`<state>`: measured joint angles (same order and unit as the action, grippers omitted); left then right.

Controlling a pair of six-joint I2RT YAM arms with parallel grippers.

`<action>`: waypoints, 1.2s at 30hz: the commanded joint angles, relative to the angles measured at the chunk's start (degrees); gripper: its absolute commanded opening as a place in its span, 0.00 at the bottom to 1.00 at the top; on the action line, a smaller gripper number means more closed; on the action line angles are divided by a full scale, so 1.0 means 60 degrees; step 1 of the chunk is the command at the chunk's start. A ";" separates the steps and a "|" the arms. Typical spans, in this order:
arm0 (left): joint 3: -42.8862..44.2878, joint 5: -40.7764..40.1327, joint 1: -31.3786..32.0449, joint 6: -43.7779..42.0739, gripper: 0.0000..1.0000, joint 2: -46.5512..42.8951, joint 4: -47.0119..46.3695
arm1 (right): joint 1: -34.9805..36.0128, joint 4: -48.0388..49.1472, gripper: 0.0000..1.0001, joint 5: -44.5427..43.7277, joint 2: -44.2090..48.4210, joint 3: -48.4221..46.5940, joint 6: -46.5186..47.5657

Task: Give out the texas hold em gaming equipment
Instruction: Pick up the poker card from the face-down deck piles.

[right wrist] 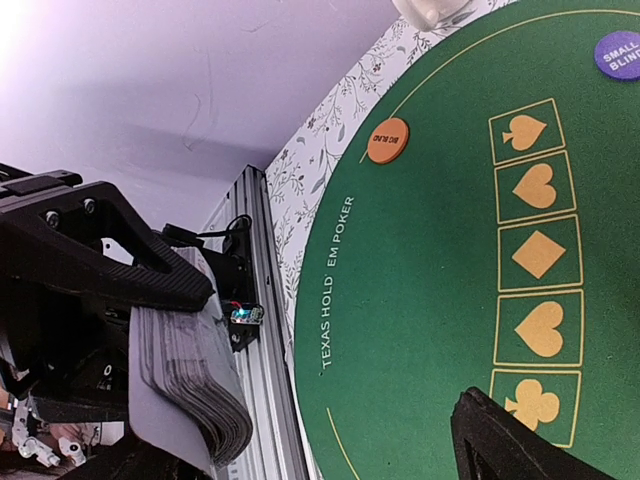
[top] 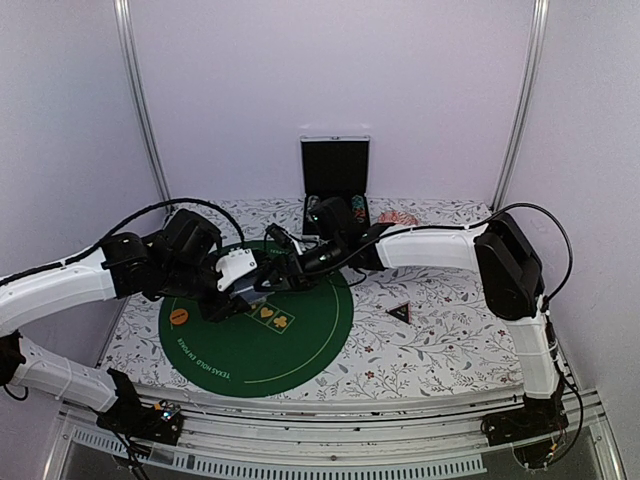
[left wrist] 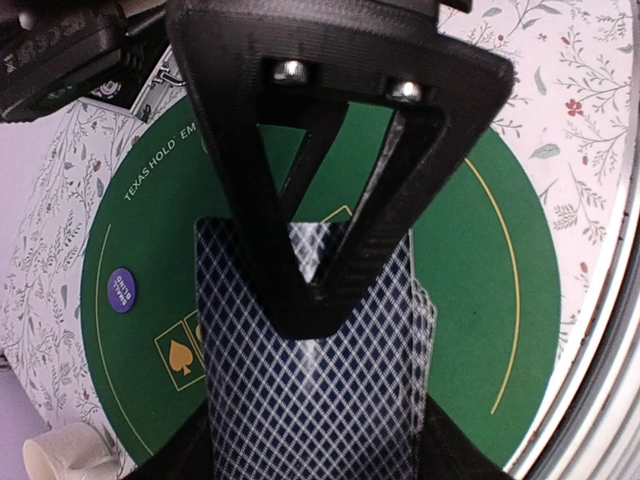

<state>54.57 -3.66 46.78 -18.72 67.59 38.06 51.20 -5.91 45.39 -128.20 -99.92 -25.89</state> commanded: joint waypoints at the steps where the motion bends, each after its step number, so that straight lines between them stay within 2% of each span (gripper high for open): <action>1: 0.0046 0.0008 -0.0105 -0.0053 0.55 -0.0059 -0.0441 | -0.0127 -0.0772 0.87 -0.0459 0.0391 -0.0030 0.0515; 8: 0.0047 -0.0085 -0.0118 -0.0062 0.55 0.0043 -0.0441 | -0.0039 -0.0773 0.77 0.0070 0.0526 -0.0148 0.0648; 22: 0.0015 -0.0116 -0.0104 -0.0054 0.55 0.0139 -0.0383 | -0.0043 -0.1293 0.30 -0.0100 0.0793 -0.0251 0.0892; 27: 0.0030 -0.0189 -0.0107 -0.0039 0.55 0.0189 -0.0353 | -0.0046 -0.1983 0.21 -0.0641 0.0757 -0.0474 0.1181; 36: 0.0006 -0.0183 -0.0108 -0.0052 0.55 0.0175 -0.0353 | -0.0052 -0.2222 0.04 -0.0583 0.1009 -0.0536 0.1410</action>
<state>54.57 -5.23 46.68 -18.83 68.69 38.11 51.05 -17.32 42.85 -125.23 -101.73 -18.74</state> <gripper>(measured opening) 0.550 0.081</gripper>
